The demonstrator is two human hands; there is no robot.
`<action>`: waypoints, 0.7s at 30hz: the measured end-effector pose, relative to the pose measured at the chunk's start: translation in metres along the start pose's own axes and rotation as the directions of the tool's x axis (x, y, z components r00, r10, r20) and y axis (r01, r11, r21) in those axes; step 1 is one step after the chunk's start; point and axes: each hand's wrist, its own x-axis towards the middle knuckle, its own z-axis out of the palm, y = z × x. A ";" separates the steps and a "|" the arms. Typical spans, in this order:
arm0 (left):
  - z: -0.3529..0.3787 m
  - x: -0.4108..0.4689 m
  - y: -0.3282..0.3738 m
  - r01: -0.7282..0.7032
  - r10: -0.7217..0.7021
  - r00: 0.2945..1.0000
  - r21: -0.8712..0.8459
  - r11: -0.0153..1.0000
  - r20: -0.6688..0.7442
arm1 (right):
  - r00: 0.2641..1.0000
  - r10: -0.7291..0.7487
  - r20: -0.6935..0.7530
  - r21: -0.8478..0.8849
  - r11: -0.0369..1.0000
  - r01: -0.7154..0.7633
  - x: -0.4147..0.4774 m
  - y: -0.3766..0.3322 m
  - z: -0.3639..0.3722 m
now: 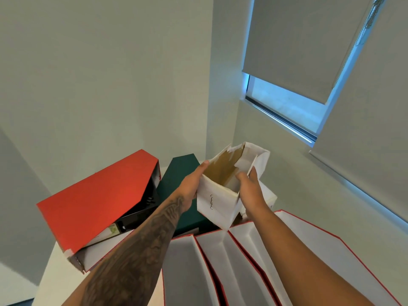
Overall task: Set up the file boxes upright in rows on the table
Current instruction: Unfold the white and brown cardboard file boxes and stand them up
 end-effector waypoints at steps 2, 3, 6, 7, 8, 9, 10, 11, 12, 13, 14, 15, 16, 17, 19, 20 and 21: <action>-0.003 -0.019 0.008 -0.040 0.040 0.999 0.020 0.999 0.029 | 0.999 -0.012 0.036 -0.005 1.000 0.012 -0.017 -0.009 -0.006; -0.004 -0.031 0.012 -0.057 0.055 0.997 0.036 0.998 0.049 | 0.998 -0.018 0.053 -0.005 1.000 0.018 -0.026 -0.014 -0.009; -0.010 -0.075 0.023 -0.095 0.087 0.990 0.070 0.993 0.107 | 0.993 -0.056 0.102 0.006 0.998 0.056 -0.055 -0.025 -0.019; -0.013 -0.090 0.026 -0.109 0.100 0.988 0.070 0.992 0.119 | 0.989 -0.079 0.126 0.008 0.997 0.079 -0.066 -0.029 -0.021; -0.015 -0.106 0.027 -0.118 0.110 0.987 0.066 0.991 0.120 | 0.983 -0.103 0.155 0.010 0.995 0.103 -0.079 -0.033 -0.023; -0.017 -0.123 0.028 -0.126 0.118 0.985 0.059 0.990 0.123 | 0.974 -0.128 0.185 0.010 0.992 0.128 -0.092 -0.037 -0.024; -0.018 -0.142 0.029 -0.134 0.126 0.985 0.059 0.989 0.116 | 0.966 -0.151 0.210 0.011 0.988 0.153 -0.105 -0.041 -0.024; -0.019 -0.160 0.030 -0.147 0.139 0.985 0.065 0.987 0.104 | 0.957 -0.175 0.232 0.010 0.984 0.177 -0.117 -0.044 -0.023; -0.021 -0.177 0.030 -0.159 0.153 0.985 0.076 0.984 0.079 | 0.948 -0.198 0.250 0.015 0.980 0.200 -0.129 -0.047 -0.022; -0.024 -0.193 0.031 -0.168 0.164 0.985 0.081 0.983 0.052 | 0.940 -0.218 0.264 0.028 0.976 0.218 -0.141 -0.050 -0.020; -0.027 -0.211 0.032 -0.176 0.175 0.984 0.085 0.981 0.026 | 0.932 -0.234 0.278 0.045 0.972 0.231 -0.153 -0.053 -0.019; -0.030 -0.227 0.033 -0.182 0.182 0.983 0.083 0.980 0.006 | 0.922 -0.252 0.293 0.062 0.968 0.245 -0.165 -0.057 -0.016; -0.035 -0.243 0.034 -0.191 0.192 0.981 0.075 0.979 -0.008 | 0.911 -0.271 0.310 0.080 0.962 0.259 -0.178 -0.062 -0.014; -0.040 -0.259 0.033 -0.199 0.200 0.980 0.066 0.978 -0.019 | 0.902 -0.281 0.327 0.095 0.960 0.265 -0.190 -0.066 -0.011; -0.048 -0.291 0.034 -0.214 0.217 0.975 0.061 0.975 -0.048 | 0.884 -0.294 0.363 0.120 0.956 0.268 -0.215 -0.072 -0.004; -0.053 -0.306 0.034 -0.221 0.224 0.973 0.054 0.974 -0.052 | 0.876 -0.295 0.382 0.125 0.955 0.267 -0.226 -0.074 0.001; -0.058 -0.321 0.033 -0.225 0.228 0.972 0.041 0.973 -0.054 | 0.867 -0.291 0.404 0.129 0.957 0.261 -0.237 -0.076 0.005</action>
